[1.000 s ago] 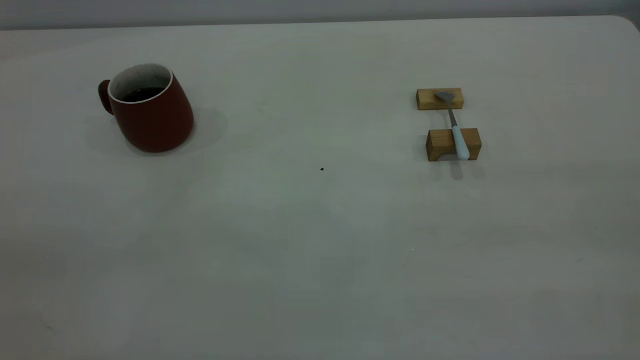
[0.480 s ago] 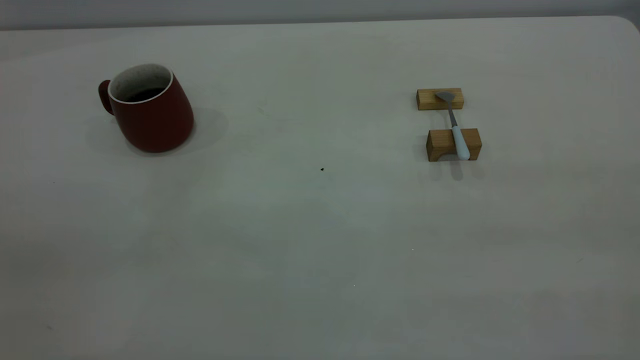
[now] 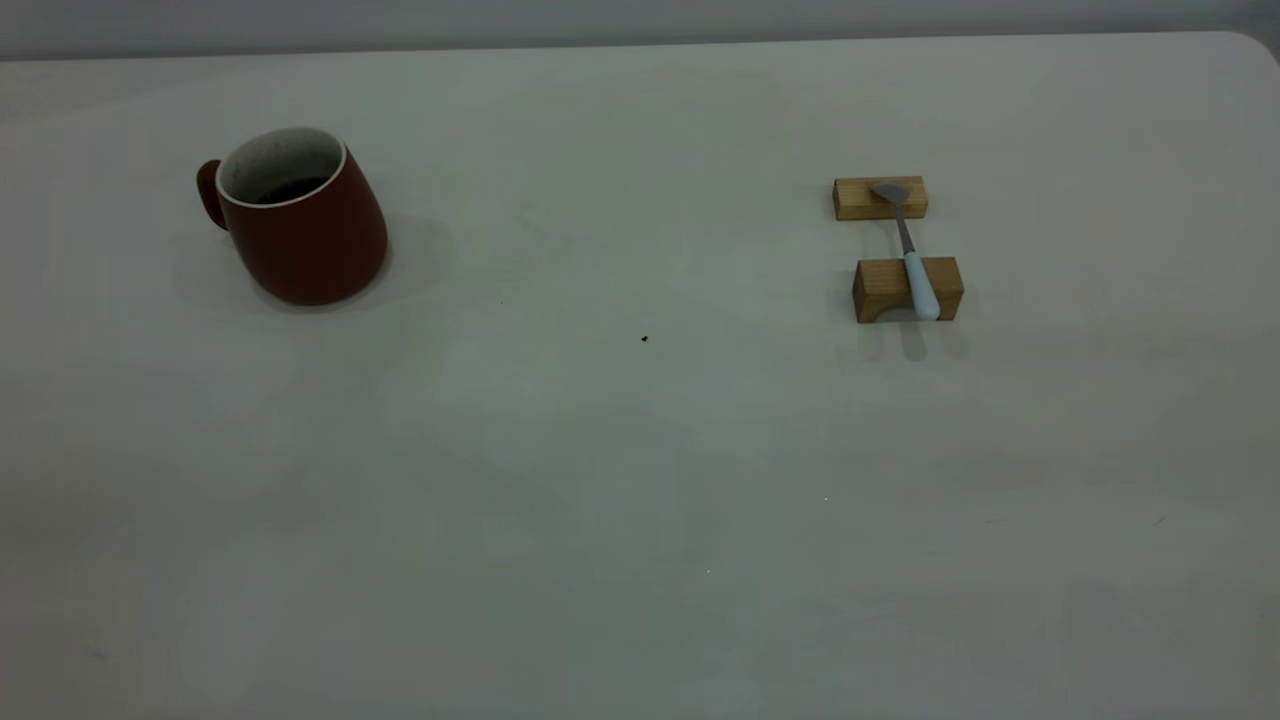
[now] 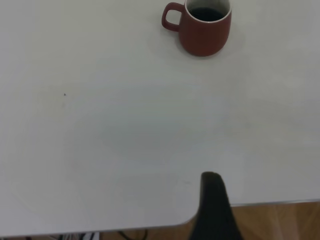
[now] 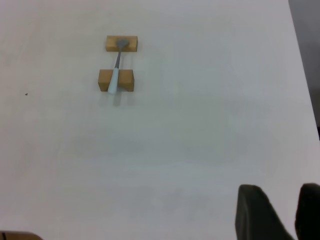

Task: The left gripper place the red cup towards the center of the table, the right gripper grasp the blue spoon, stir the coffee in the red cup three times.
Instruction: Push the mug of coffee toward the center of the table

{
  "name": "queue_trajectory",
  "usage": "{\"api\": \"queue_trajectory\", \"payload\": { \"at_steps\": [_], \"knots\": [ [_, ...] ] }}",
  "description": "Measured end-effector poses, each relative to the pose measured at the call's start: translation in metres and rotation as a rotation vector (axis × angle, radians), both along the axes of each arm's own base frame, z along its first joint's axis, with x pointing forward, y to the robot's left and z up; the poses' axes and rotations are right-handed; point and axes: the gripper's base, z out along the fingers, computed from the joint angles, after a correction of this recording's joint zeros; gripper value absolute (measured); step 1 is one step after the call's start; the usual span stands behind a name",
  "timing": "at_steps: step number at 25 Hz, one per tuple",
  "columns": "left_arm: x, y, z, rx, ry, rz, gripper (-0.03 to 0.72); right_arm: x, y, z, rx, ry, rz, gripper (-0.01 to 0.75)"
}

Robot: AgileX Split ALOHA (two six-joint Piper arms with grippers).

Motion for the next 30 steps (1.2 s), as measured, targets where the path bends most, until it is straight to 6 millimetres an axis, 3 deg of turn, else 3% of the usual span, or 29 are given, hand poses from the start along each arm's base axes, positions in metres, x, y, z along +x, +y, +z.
{"api": "queue_trajectory", "payload": {
  "at_steps": [4, 7, 12, 16, 19, 25, 30],
  "knots": [
    [0.013, 0.0, 0.019, 0.003, 0.027, 0.0, 0.594, 0.0, 0.0, 0.0, 0.001, 0.0, -0.001, 0.238],
    [0.04, -0.001, 0.037, 0.016, 0.093, -0.01, 0.594, 0.0, 0.0, 0.0, 0.001, 0.0, -0.001, 0.238],
    [0.11, -0.003, 0.048, 0.066, 0.275, -0.055, 0.594, 0.0, 0.0, 0.0, 0.001, 0.0, -0.001, 0.238],
    [0.179, -0.004, 0.043, 0.133, 0.377, -0.124, 0.594, 0.0, 0.0, 0.0, 0.001, 0.0, -0.001, 0.238],
    [0.234, -0.006, 0.03, 0.186, 0.453, -0.202, 0.594, 0.0, 0.0, 0.0, 0.0, 0.0, 0.0, 0.238],
    [0.344, -0.012, -0.023, 0.281, 0.641, -0.456, 0.594, 0.0, 0.0, 0.0, 0.0, 0.0, 0.0, 0.238],
    [0.412, -0.015, -0.055, 0.305, 0.772, -0.598, 0.594, 0.0, 0.0, 0.0, 0.0, 0.0, 0.0, 0.238]
  ]
}}
